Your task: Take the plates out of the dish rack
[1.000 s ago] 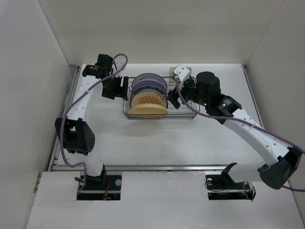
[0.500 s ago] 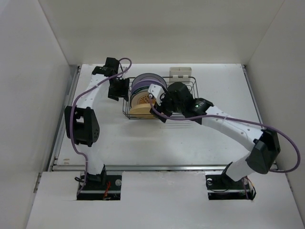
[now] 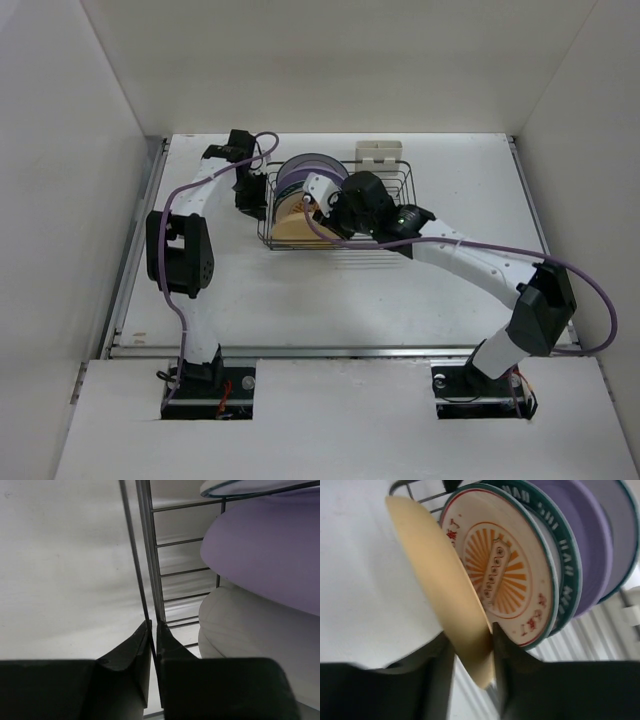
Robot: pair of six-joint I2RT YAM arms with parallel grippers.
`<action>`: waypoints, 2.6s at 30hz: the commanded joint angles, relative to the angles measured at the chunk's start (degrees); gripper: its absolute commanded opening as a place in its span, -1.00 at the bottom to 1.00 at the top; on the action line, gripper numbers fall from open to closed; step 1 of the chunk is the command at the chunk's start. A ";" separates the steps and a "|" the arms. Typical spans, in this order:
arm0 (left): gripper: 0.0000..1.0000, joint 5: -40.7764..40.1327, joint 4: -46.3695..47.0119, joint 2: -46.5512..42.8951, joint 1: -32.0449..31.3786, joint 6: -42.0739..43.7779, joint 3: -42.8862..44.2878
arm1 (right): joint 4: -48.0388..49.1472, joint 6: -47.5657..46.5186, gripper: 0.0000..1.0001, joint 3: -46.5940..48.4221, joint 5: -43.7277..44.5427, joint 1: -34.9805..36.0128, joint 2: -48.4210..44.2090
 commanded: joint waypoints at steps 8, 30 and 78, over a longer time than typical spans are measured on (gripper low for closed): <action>-1.00 0.19 0.11 -0.03 -0.13 -0.45 -0.95 | 4.95 0.37 -1.00 1.47 0.79 0.55 -3.81; -1.00 6.16 7.84 -2.23 2.77 -18.37 -1.14 | 7.12 45.78 -1.00 -26.14 -17.38 -2.44 -25.69; -0.12 2.13 4.77 -0.20 2.77 -2.56 11.09 | -1.65 46.98 0.96 -13.66 27.05 8.03 -17.45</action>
